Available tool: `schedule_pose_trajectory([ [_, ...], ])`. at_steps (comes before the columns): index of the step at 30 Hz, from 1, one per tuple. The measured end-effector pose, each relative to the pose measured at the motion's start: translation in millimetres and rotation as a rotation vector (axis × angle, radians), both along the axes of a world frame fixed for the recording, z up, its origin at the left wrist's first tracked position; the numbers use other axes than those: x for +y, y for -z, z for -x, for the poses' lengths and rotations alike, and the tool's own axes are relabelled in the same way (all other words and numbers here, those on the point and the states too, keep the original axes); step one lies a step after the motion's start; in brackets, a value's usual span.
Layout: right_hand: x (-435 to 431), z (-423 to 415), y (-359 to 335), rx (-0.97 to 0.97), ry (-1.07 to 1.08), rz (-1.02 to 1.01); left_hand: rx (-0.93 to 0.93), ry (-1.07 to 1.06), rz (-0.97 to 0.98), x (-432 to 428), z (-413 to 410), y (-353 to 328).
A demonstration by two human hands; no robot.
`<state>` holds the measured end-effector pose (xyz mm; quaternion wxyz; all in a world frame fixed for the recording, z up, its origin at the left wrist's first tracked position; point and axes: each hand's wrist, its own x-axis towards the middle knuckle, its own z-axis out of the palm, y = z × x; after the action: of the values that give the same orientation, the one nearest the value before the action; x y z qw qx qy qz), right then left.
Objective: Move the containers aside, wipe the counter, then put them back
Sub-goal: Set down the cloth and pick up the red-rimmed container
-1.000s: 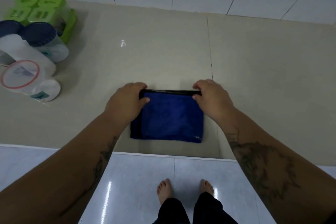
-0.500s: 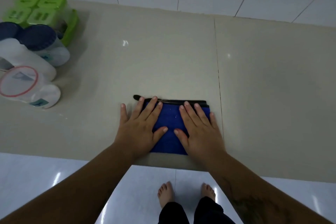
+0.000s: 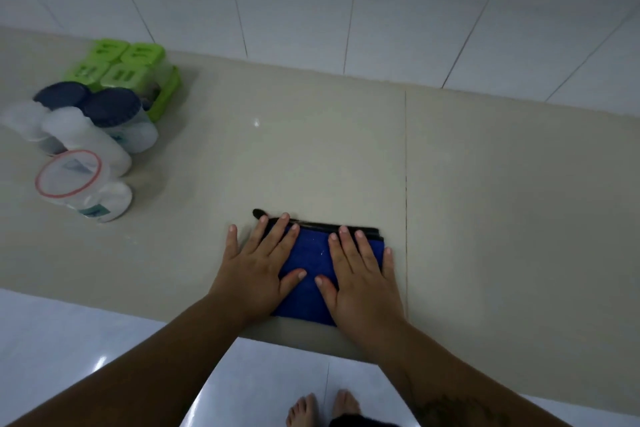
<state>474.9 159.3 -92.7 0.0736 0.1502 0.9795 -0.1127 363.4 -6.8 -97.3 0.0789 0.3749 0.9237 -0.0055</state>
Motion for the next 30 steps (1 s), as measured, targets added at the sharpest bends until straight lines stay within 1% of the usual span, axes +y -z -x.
schedule_pose_trajectory([
  [4, 18, -9, -10, -0.061, -0.098, -0.005, -0.025, -0.088, 0.024, -2, -6, -3],
  [8, 46, -15, -23, -0.141, -0.197, -0.075, -0.067, -0.188, 0.045, -10, -5, -5],
  [11, 52, -15, -29, -0.167, -0.155, -0.078, -0.042, -0.268, 0.020, -29, -6, -4],
  [13, 50, -6, -36, -0.180, -0.100, -0.066, -0.093, -0.365, -0.029, -49, -4, -9],
  [15, 43, 15, -45, -0.180, -0.098, -0.036, -0.148, -0.466, -0.088, -72, 0, -16],
  [17, 25, 47, -53, -0.158, -0.151, 0.011, -0.174, -0.524, -0.162, -96, 6, -19],
  [19, -5, 85, -65, -0.093, -0.230, 0.115, -0.183, -0.557, -0.231, -118, 15, -21],
  [22, -64, 147, -88, 0.031, -0.400, 0.301, -0.169, -0.530, -0.210, -148, 32, -18],
  [25, -126, 209, -107, 0.133, -0.554, 0.420, -0.106, -0.383, -0.162, -173, 43, -10],
  [27, -163, 246, -112, 0.169, -0.620, 0.407, -0.074, -0.304, -0.149, -185, 48, -4],
  [30, -201, 283, -104, 0.144, -0.676, 0.286, -0.075, -0.262, -0.177, -190, 51, 9],
])
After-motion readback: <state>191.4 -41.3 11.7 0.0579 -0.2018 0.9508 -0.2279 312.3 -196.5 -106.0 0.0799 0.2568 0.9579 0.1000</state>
